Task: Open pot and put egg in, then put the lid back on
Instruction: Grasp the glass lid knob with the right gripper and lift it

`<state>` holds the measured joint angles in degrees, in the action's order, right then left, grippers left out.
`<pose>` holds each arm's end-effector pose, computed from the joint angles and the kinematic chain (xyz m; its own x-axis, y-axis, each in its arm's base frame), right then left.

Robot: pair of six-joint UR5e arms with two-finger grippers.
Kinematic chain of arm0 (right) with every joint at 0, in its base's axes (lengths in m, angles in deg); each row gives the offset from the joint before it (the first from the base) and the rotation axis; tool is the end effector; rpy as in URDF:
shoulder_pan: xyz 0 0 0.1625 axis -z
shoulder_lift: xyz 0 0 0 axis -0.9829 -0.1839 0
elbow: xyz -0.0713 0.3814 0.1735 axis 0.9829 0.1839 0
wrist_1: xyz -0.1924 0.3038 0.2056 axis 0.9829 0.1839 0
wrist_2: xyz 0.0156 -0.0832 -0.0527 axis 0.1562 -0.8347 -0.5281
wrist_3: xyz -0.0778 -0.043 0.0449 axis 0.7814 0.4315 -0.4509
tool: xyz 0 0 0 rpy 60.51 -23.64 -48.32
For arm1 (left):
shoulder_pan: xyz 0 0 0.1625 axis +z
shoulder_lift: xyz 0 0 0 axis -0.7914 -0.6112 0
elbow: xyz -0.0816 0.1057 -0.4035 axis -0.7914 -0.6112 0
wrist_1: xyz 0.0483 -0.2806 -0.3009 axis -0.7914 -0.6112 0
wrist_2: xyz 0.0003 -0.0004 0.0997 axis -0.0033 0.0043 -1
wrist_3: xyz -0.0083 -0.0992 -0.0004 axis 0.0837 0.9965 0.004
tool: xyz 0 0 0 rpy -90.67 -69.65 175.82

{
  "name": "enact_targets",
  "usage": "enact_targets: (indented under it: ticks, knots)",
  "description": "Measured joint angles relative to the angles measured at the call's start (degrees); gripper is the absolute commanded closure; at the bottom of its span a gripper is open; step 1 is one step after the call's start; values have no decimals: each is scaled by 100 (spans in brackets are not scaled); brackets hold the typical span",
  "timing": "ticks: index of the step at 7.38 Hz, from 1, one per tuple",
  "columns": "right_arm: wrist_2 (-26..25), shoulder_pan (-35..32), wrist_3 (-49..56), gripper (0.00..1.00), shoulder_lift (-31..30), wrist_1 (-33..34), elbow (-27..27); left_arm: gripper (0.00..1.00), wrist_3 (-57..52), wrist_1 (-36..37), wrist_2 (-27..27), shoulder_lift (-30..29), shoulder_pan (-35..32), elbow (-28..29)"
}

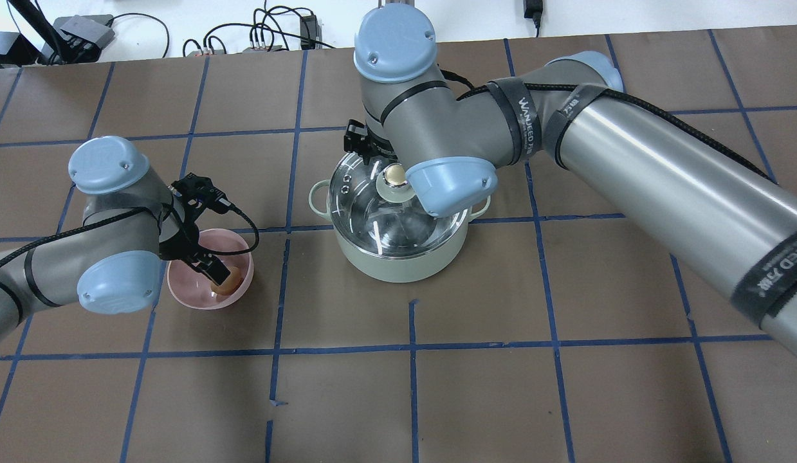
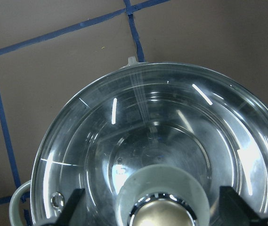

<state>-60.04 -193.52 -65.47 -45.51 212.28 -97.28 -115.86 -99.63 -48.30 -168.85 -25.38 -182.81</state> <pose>0.3777 -0.5268 0.3500 -0.9650 0.2400 -0.1052 0.2564 0.9476 -0.1903 -0.0261 -0.4585 0.2212 -0.8247 0.5633 -0.0497 0.5578 0.8248 0.0928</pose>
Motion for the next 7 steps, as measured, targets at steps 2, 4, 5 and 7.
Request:
enact_targets:
  ticks: [2, 4, 5, 7]
  knots:
    - [37, 3, 52, 57, 6, -31, -8, 4, -70, 24, 1, -81, 1, -3]
    - [64, 4, 50, 66, 1, -84, -13, 4, -73, -3, -6, -123, -1, 12]
    - [67, 4, 50, 67, -1, -105, -14, 3, -75, -23, -11, -142, -4, 23]
    - [73, 33, 165, 67, -25, -180, 12, 3, -79, -33, -13, -301, -10, 66]
